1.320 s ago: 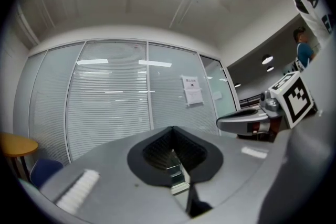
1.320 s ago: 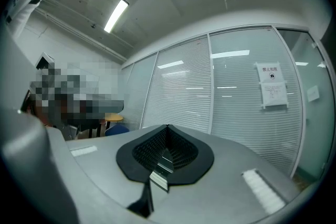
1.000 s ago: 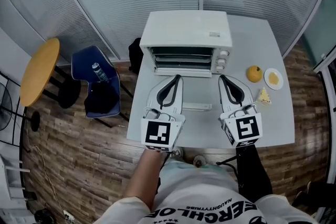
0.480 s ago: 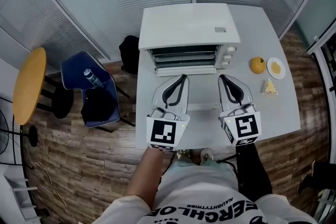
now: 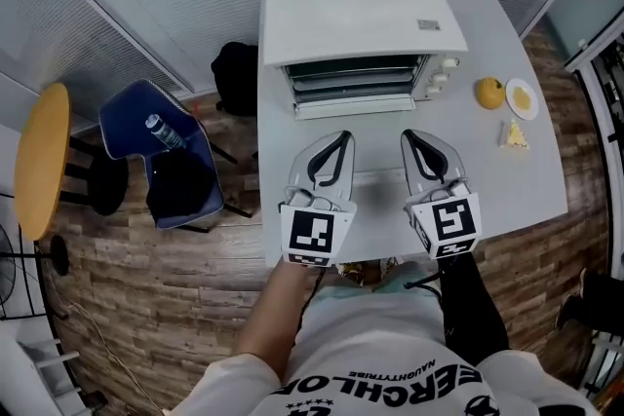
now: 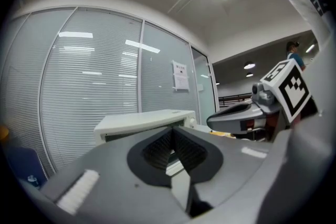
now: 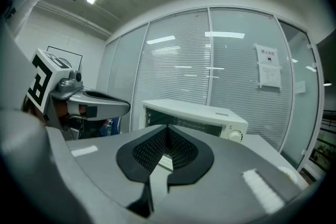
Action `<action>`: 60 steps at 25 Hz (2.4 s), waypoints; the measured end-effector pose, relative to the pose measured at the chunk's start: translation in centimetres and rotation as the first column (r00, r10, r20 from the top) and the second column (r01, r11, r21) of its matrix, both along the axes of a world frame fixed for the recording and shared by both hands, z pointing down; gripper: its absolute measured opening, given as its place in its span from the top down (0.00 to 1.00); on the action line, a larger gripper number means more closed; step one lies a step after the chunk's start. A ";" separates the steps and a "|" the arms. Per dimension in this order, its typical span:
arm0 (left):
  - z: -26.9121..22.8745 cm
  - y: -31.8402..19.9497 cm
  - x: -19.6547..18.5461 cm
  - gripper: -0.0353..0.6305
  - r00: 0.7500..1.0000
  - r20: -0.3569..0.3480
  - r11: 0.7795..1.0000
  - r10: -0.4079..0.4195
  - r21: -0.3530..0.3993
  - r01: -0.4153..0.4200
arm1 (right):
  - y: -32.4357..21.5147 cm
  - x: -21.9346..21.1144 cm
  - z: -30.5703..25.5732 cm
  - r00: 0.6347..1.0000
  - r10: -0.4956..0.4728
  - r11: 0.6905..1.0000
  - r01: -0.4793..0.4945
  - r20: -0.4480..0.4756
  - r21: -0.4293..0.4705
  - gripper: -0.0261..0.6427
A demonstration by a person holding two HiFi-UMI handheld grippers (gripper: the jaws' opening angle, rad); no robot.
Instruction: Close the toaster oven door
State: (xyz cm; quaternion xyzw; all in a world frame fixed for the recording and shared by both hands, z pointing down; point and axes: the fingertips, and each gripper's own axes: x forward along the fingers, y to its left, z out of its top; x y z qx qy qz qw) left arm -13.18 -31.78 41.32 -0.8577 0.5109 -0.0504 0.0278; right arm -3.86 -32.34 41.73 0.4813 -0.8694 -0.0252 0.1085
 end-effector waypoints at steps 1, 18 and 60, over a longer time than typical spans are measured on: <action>1.0 0.0 -0.1 0.86 1.000 0.001 1.000 0.004 -0.017 -0.004 | 0.1 -0.4 0.7 1.000 -0.002 1.000 0.002 -0.004 -0.015 0.96; 15.1 2.7 2.0 0.86 0.998 -0.011 0.950 0.066 -0.306 -0.066 | 2.8 -0.3 15.8 0.999 -0.004 0.941 -0.014 -0.053 -0.338 0.96; 14.8 0.1 1.7 0.86 1.000 0.028 0.952 -0.007 -0.304 0.015 | -0.2 -0.8 13.6 0.998 0.037 0.971 -0.047 -0.044 -0.236 0.96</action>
